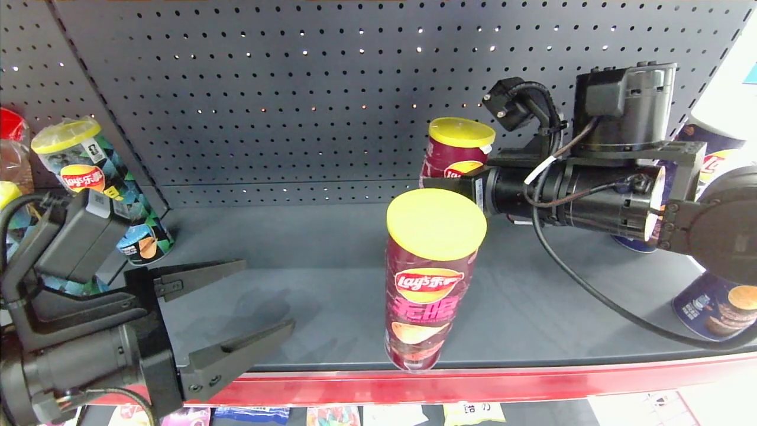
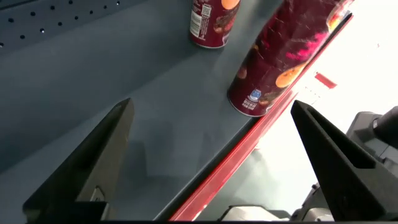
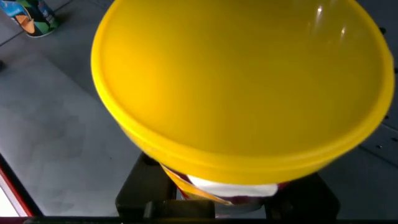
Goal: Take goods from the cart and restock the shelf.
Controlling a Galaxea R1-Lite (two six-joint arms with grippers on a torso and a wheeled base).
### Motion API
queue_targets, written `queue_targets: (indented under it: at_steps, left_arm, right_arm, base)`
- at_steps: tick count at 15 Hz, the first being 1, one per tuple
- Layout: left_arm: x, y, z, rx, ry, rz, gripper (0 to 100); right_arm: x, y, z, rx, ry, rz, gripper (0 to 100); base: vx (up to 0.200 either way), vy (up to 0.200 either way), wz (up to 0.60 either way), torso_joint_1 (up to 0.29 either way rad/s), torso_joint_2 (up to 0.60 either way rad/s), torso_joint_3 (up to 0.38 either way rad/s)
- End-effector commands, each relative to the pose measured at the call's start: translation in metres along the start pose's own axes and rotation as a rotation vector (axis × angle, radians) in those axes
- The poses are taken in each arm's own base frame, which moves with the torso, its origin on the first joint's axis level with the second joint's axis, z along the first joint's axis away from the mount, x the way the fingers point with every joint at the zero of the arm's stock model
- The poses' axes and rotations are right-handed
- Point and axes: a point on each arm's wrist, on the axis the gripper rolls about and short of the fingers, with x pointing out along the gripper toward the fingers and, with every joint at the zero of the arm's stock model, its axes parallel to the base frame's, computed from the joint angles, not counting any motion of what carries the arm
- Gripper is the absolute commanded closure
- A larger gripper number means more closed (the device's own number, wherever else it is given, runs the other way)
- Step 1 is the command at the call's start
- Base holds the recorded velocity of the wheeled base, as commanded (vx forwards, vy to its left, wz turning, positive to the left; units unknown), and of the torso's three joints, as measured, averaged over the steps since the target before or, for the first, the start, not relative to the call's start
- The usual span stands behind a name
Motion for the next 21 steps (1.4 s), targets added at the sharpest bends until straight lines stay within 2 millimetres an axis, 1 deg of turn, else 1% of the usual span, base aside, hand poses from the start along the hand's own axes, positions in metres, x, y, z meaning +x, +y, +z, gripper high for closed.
queue_targets:
  at_steps: [1,9,17,18,21]
  left_arm:
    - [0.0006,0.0002,-0.0001,-0.003,0.002,0.0,0]
    - [0.0006,0.0001,0.0003,-0.002,0.0,0.0,0]
    - [0.0006,0.0002,-0.0006,-0.003,0.003,0.0,0]
    - [0.0006,0.0002,-0.001,-0.004,0.005,0.0,0]
    - [0.0005,0.0004,-0.001,-0.006,0.005,0.002,0]
  right_arm:
    - [0.0016,0.0005,-0.0012,0.0,0.005,0.002,100]
    - [0.0086,0.0017,-0.0014,-0.001,0.006,0.007,100]
    - [0.0092,0.0038,-0.0021,-0.001,0.009,0.013,100]
    - [0.0094,0.0064,-0.0035,-0.004,0.015,0.021,0]
    - [0.0098,0.0073,-0.0028,-0.002,0.012,0.021,0]
  base:
    - [0.0,0.0,0.0,0.0,0.0,0.0]
    - [0.0,0.0,0.0,0.0,0.0,0.0]
    - [0.0,0.0,0.0,0.0,0.0,0.0]
    - [0.0,0.0,0.0,0.0,0.0,0.0]
    - [0.0,0.0,0.0,0.0,0.0,0.0]
